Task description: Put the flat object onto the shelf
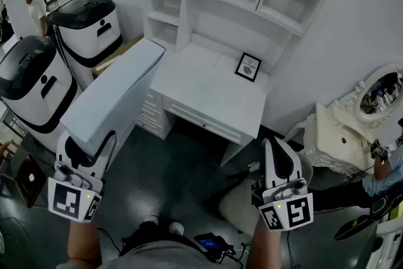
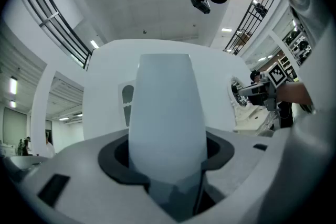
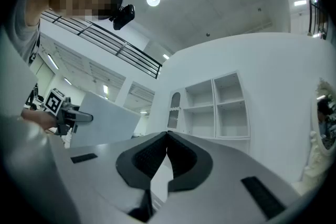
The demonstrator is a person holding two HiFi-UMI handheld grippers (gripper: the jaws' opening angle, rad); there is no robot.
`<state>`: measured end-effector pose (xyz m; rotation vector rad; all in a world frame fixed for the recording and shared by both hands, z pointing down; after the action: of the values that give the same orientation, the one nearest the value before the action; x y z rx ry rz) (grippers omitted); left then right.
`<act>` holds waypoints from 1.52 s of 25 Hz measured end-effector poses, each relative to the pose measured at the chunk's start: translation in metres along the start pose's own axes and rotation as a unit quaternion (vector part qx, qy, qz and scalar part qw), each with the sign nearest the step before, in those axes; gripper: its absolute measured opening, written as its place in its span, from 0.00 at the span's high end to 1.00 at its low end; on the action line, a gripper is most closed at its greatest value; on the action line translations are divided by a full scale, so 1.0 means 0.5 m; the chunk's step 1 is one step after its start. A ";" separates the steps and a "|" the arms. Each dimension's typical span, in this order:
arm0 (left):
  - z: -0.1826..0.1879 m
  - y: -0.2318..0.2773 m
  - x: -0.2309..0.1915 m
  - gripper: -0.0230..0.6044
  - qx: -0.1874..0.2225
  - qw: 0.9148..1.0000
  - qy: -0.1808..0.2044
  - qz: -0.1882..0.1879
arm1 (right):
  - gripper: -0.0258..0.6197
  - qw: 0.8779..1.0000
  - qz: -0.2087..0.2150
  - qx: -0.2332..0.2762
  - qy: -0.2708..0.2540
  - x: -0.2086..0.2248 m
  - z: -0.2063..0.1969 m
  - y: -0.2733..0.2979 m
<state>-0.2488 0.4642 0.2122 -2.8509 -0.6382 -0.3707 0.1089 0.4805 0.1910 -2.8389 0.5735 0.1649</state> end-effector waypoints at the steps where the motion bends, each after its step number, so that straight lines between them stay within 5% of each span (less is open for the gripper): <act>1: 0.000 -0.005 0.003 0.55 -0.001 1.000 -0.003 -0.002 | 0.92 1.000 -0.001 0.000 0.001 -0.007 -0.001 -0.007; 19: 0.025 -0.032 0.065 0.55 0.000 1.000 -0.009 -0.014 | 0.92 1.000 0.008 0.016 0.020 -0.016 0.011 -0.068; 38: -0.009 0.102 0.075 0.55 -0.006 0.999 -0.020 -0.030 | 0.92 1.000 0.004 0.009 0.030 0.056 -0.027 0.002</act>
<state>-0.1944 0.4325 0.2204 -2.8630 -0.7319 -0.3293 0.1351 0.4657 0.1994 -2.8335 0.5962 0.0770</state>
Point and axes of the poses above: the fingertips, and each gripper's own axes: y forward along the fingers, x to its right, z out of its top, the point moved 4 cm from there along -y, backward along the fingers, and after that the axes turned 1 degree about y, right-handed, at the moved point
